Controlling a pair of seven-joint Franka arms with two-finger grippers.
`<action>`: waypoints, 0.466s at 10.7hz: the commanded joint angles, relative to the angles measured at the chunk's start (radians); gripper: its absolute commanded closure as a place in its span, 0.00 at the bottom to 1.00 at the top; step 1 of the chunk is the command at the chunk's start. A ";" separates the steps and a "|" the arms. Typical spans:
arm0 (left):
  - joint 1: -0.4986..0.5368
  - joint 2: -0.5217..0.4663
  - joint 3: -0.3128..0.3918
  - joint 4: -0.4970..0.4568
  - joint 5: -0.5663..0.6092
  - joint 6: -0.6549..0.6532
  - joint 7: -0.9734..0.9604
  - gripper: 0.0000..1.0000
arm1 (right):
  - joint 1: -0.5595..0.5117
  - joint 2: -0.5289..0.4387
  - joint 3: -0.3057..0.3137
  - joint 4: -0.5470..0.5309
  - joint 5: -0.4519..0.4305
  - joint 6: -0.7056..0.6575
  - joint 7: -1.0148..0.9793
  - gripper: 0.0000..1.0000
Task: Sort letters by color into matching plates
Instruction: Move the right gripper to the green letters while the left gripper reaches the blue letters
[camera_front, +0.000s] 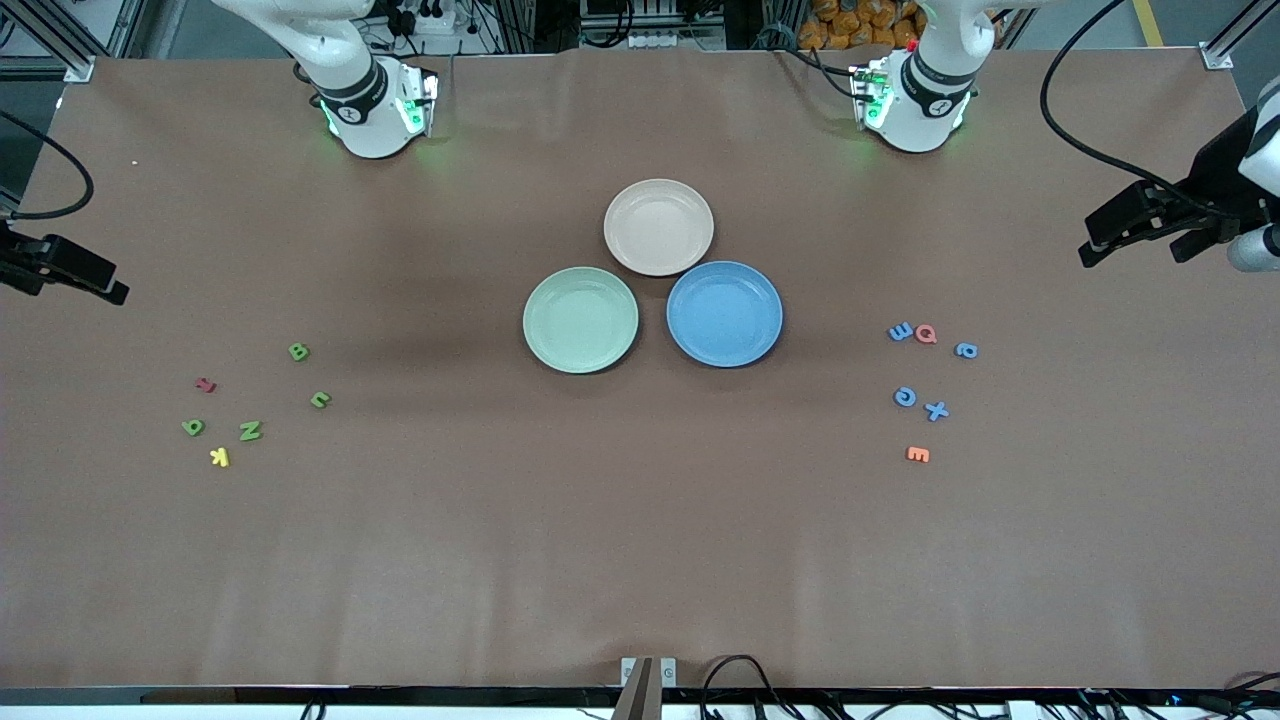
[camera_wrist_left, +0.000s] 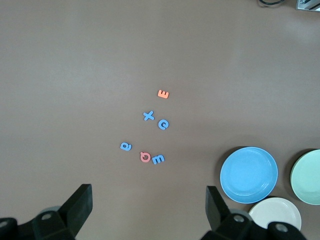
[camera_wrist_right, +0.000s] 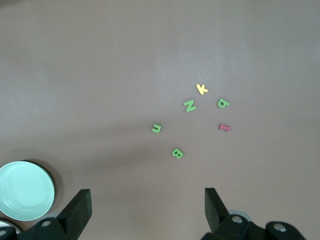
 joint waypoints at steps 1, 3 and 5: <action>0.003 -0.002 0.004 -0.006 0.004 -0.004 0.005 0.00 | 0.011 -0.023 -0.005 -0.019 0.015 0.005 -0.011 0.00; 0.003 -0.002 0.004 -0.002 0.000 -0.004 0.004 0.00 | 0.011 -0.023 -0.007 -0.019 0.014 0.003 -0.011 0.00; 0.000 0.003 0.004 -0.007 0.006 -0.004 0.004 0.00 | 0.012 -0.023 -0.007 -0.019 0.014 -0.001 -0.011 0.00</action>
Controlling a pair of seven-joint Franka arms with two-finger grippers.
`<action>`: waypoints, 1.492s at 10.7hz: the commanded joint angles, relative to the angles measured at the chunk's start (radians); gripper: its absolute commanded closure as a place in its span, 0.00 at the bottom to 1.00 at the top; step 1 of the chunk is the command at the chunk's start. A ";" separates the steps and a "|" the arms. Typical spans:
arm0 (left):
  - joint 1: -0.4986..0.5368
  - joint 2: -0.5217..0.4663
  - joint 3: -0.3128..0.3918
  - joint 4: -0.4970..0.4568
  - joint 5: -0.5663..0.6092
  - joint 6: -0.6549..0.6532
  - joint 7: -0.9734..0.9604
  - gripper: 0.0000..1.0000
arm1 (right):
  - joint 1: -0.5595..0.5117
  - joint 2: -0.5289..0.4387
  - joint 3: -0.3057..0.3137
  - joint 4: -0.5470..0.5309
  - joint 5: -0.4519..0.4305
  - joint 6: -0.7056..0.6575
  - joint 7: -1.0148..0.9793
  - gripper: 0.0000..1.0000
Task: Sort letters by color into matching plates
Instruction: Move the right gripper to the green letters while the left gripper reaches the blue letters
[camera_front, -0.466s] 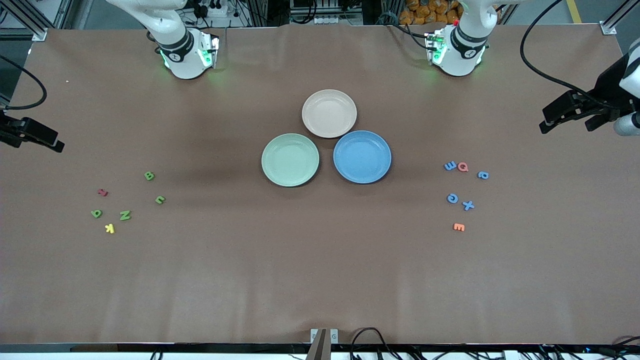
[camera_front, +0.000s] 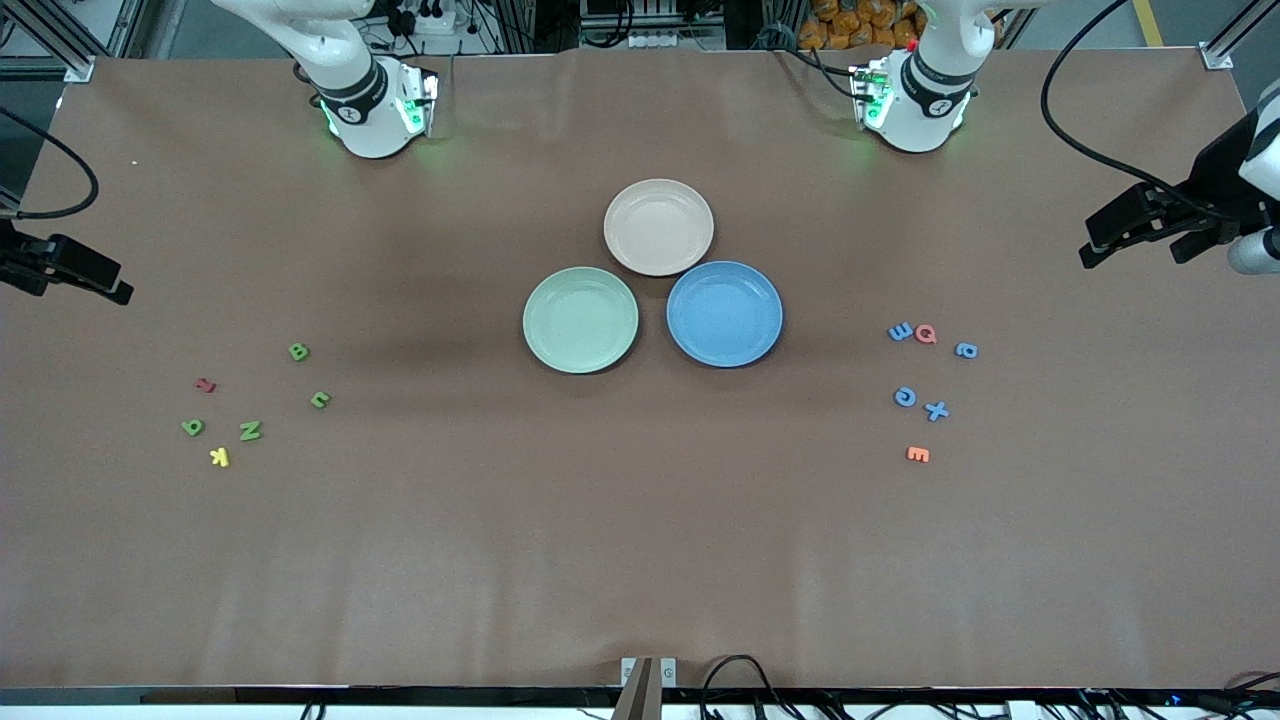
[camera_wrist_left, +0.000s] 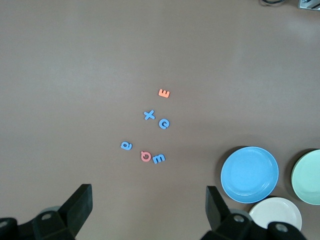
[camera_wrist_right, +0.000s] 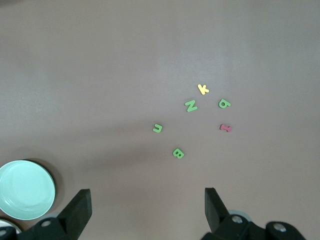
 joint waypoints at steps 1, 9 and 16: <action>-0.003 0.006 0.002 -0.008 0.007 -0.008 0.001 0.00 | 0.006 -0.023 -0.007 -0.019 0.014 -0.001 -0.011 0.00; 0.001 0.107 0.002 -0.109 0.010 0.103 0.012 0.00 | -0.003 -0.017 -0.005 -0.011 0.014 -0.007 -0.011 0.00; 0.001 0.104 0.002 -0.423 0.030 0.497 0.012 0.00 | -0.006 0.037 -0.005 -0.192 0.017 0.234 0.009 0.00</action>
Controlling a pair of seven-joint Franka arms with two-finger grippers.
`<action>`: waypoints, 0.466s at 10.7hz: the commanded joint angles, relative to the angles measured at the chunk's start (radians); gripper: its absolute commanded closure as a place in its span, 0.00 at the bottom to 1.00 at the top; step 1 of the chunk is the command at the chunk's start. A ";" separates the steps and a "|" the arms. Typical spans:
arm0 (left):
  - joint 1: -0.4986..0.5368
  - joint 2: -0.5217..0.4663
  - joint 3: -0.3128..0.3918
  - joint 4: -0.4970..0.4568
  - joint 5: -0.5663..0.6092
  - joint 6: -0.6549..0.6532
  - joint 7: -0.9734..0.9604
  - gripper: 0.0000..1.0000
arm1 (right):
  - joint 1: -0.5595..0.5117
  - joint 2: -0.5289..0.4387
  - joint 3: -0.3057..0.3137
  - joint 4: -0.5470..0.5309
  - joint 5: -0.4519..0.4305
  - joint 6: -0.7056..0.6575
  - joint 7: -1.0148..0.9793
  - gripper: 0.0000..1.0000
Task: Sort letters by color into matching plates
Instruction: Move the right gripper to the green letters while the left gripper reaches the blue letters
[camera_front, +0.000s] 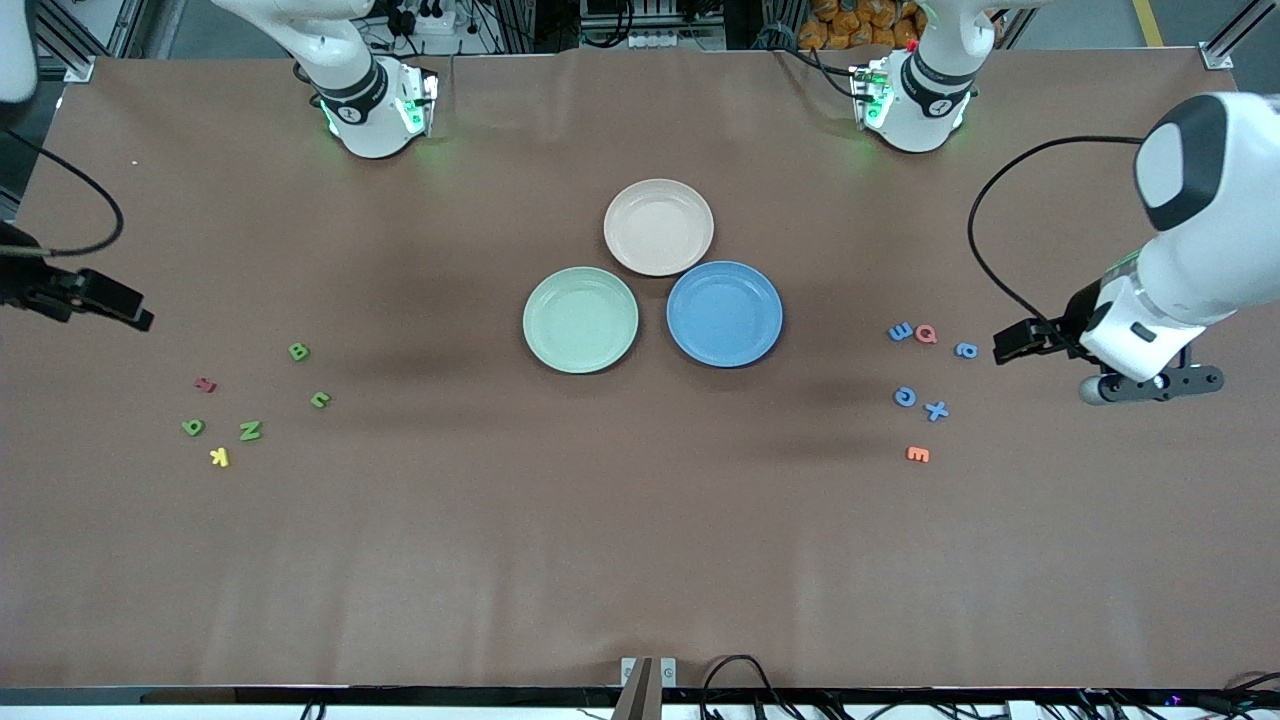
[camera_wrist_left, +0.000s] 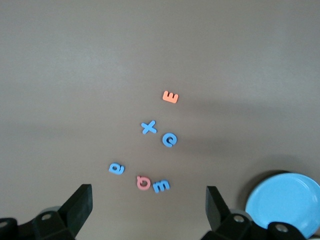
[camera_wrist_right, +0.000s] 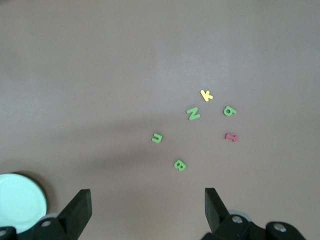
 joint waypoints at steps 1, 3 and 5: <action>0.001 -0.022 0.002 -0.138 0.020 0.156 0.012 0.00 | -0.008 0.025 -0.003 -0.143 0.039 0.169 0.007 0.00; 0.008 -0.013 0.002 -0.178 0.020 0.211 0.012 0.00 | -0.017 0.063 -0.003 -0.187 0.088 0.241 0.007 0.00; 0.019 -0.014 0.002 -0.223 0.012 0.246 -0.004 0.00 | -0.017 0.121 -0.003 -0.201 0.099 0.278 0.007 0.00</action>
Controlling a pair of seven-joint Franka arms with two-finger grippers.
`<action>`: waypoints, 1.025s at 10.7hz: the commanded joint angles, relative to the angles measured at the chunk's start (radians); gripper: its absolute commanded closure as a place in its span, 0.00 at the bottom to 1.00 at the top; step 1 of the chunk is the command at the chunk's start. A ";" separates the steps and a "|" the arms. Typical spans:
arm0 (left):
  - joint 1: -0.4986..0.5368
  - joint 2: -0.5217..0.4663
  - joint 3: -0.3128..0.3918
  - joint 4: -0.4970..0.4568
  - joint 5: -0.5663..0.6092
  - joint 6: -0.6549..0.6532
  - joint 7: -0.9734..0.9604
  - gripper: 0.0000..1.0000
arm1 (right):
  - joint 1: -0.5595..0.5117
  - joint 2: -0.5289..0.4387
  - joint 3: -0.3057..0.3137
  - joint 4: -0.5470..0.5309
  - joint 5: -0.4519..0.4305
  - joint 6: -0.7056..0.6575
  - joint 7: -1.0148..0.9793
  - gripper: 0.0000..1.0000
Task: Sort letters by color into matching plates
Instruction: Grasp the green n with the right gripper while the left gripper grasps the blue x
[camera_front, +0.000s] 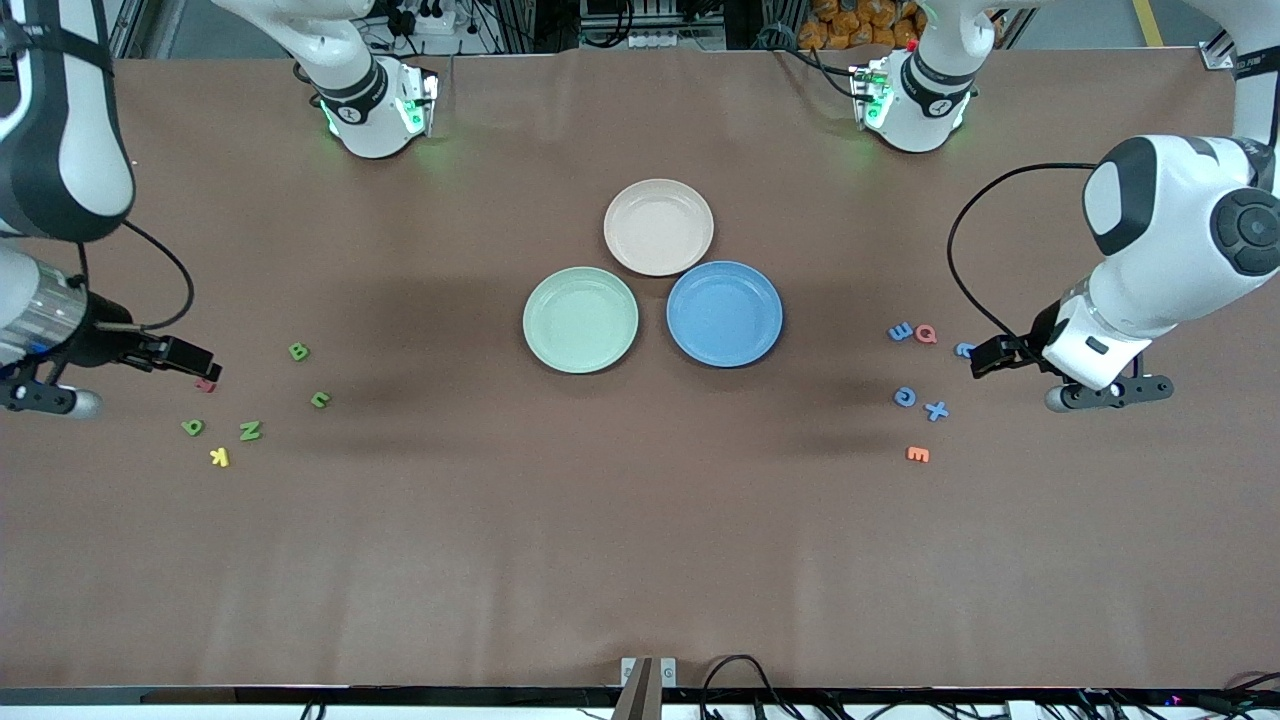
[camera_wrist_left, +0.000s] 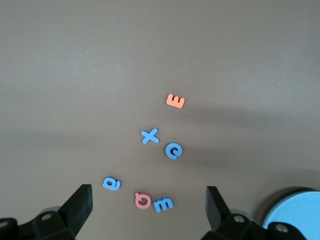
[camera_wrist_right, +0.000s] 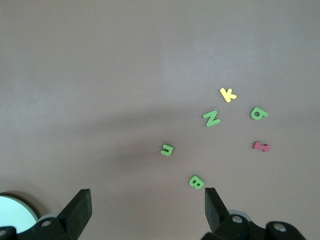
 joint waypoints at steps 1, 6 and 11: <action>0.023 -0.014 -0.001 -0.061 0.010 0.048 -0.007 0.00 | -0.011 0.079 0.003 -0.021 0.044 0.059 0.013 0.00; 0.023 0.003 -0.001 -0.211 0.010 0.288 -0.005 0.00 | 0.000 0.188 0.005 -0.173 0.076 0.351 0.060 0.00; 0.021 0.121 0.000 -0.213 0.018 0.407 -0.004 0.00 | -0.003 0.286 0.005 -0.214 0.104 0.466 0.060 0.00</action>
